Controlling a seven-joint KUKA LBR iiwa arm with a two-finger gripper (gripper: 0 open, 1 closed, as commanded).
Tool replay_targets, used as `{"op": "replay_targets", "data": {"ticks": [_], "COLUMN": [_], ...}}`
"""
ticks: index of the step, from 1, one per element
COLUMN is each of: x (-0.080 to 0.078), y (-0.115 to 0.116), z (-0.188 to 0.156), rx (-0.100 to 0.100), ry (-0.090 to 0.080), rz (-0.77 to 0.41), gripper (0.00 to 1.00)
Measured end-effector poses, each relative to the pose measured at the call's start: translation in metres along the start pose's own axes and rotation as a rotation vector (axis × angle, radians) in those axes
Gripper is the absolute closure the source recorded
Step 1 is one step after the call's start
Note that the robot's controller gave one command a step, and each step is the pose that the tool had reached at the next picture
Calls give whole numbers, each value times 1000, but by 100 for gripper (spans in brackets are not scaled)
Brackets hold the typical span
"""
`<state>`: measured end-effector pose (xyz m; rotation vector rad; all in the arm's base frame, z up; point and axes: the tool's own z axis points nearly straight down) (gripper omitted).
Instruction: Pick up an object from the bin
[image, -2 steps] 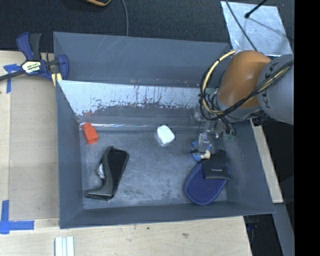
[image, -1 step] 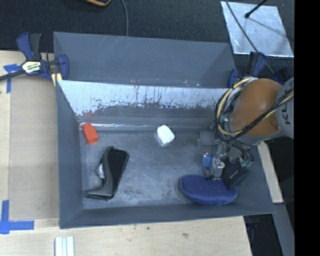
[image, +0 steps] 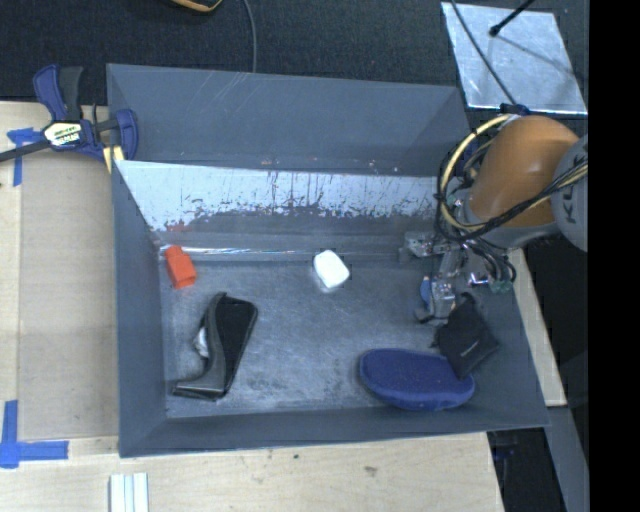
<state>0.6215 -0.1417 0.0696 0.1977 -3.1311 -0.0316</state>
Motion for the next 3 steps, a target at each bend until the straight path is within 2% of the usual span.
{"op": "replay_targets", "data": {"ticks": [1, 2, 3], "x": [79, 78, 65], "y": [-2, -1, 34], "z": [-13, -15, -228], "rx": [20, 19, 27], "ry": [-3, -6, -12], "rz": [-306, -305, -311], "gripper": [0, 100, 100]}}
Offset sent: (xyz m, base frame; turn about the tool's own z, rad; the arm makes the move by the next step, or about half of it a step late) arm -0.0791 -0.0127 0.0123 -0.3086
